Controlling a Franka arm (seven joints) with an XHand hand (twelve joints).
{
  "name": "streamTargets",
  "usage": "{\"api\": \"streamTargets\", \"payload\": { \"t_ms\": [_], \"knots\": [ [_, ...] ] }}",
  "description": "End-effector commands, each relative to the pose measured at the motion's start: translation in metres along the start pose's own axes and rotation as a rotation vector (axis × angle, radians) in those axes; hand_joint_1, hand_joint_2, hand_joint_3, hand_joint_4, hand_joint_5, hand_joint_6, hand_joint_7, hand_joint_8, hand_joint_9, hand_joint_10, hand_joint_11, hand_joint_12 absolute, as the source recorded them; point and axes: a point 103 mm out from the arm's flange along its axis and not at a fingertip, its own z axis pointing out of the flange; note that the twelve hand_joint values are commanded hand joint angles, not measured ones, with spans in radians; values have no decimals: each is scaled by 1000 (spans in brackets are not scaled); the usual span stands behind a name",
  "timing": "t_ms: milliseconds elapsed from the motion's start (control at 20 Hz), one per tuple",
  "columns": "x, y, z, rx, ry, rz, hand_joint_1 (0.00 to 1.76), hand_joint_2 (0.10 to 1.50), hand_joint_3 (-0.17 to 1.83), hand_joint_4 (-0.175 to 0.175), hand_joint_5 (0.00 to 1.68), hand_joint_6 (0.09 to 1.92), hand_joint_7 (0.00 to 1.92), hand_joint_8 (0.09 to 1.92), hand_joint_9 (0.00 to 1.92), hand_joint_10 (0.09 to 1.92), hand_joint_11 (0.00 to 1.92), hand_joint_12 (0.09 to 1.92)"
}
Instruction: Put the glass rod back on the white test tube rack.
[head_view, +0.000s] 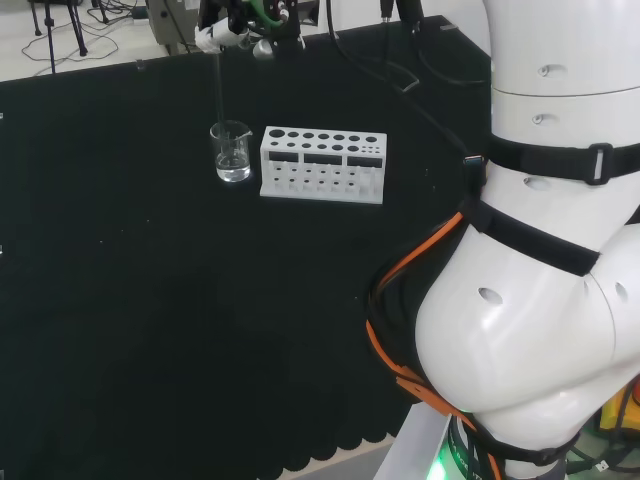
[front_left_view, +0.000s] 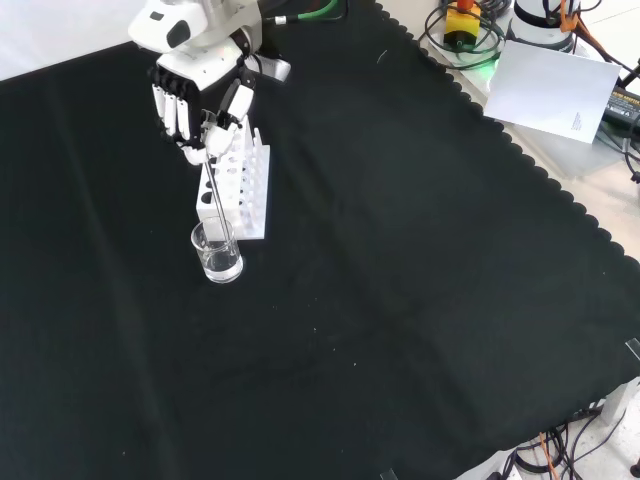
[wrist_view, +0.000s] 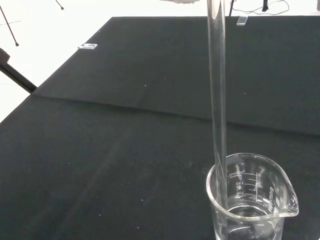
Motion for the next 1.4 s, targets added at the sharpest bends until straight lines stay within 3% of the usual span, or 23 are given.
{"api": "streamTargets", "payload": {
  "t_ms": [50, 400, 900, 1400],
  "knots": [
    [3, -2, -2, -9, -4, -7, 1310, 1099, -175, -175, 1340, 87, 1215, 949, 1720, 692, 1304, 820],
    [-7, -6, -14, -28, 11, 11, 1310, 1100, -175, -175, 1340, 87, 1214, 949, 1719, 693, 1303, 821],
    [-14, -23, -52, -86, 5, 39, 1310, 1100, -175, -175, 1340, 87, 1214, 950, 1719, 693, 1303, 821],
    [-48, -38, -72, -114, -5, 104, 1310, 1100, -175, -175, 1340, 87, 1214, 951, 1718, 694, 1303, 822]
  ]
}}
